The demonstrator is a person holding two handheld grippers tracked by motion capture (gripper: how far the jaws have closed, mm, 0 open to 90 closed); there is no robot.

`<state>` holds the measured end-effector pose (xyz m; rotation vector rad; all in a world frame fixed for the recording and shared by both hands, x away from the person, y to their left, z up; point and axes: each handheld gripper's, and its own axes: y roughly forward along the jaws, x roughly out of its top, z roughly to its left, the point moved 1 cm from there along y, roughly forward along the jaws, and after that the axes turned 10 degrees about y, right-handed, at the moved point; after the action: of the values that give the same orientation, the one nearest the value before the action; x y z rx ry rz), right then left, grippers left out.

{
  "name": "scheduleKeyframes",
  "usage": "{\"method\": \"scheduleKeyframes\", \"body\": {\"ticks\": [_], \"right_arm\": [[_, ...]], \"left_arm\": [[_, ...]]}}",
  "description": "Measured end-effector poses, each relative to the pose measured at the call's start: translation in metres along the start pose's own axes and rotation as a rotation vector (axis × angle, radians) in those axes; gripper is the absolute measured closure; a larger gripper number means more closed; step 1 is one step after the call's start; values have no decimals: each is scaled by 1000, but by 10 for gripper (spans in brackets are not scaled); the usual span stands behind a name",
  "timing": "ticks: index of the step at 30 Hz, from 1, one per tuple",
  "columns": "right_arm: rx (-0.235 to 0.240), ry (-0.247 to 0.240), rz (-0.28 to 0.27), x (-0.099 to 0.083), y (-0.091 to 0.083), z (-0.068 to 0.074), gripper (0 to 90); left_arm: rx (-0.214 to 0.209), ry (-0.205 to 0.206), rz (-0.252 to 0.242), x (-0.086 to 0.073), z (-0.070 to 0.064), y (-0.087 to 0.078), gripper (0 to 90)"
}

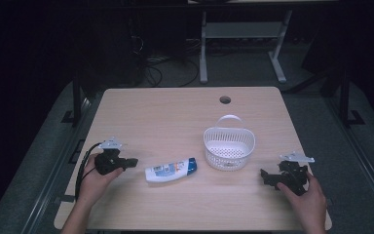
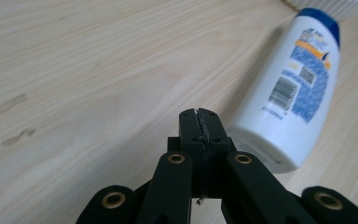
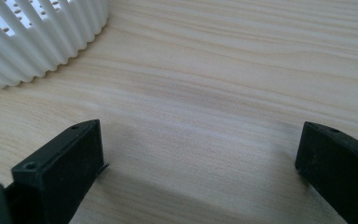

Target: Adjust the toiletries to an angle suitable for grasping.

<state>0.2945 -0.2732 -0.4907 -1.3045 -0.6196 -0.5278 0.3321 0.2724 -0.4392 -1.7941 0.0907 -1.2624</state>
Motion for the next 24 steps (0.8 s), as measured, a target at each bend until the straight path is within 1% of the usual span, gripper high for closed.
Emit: {"method": "scheduleKeyframes", "body": {"ticks": [1, 2, 6, 9, 10, 14, 16, 17, 19, 20, 21, 22, 23, 24], "right_arm": [[0, 0, 0, 0, 0, 0, 4], [0, 0, 0, 0, 0, 0, 4], [0, 0, 0, 0, 0, 0, 4], [0, 0, 0, 0, 0, 0, 4], [0, 0, 0, 0, 0, 0, 4], [0, 0, 0, 0, 0, 0, 4], [0, 0, 0, 0, 0, 0, 4], [0, 0, 0, 0, 0, 0, 4], [0, 0, 0, 0, 0, 0, 4], [0, 0, 0, 0, 0, 0, 4], [0, 0, 0, 0, 0, 0, 4], [0, 0, 0, 0, 0, 0, 4], [0, 0, 0, 0, 0, 0, 4], [0, 0, 0, 0, 0, 0, 4]], "left_arm": [[0, 0, 0, 0, 0, 0, 900], [-4, 8, -1, 4, 0, 0, 900], [-8, 22, -6, 13, 1, 0, 900], [-13, 24, -11, 16, 2, 1, 900], [-15, 23, -16, 18, 1, 2, 900], [-31, 42, -23, 27, 1, 9, 900], [-36, 42, -27, 28, 0, 11, 900], [-36, 48, -29, 30, -1, 12, 900], [-36, 54, -39, 31, -3, 19, 900], [-45, 65, -21, 30, -3, 22, 900], [-45, 65, -21, 30, -3, 22, 900], [-51, 77, -5, 29, -5, 27, 900], [-51, 77, -5, 29, -5, 27, 900], [-58, 84, 12, 28, -6, 29, 900]]}}
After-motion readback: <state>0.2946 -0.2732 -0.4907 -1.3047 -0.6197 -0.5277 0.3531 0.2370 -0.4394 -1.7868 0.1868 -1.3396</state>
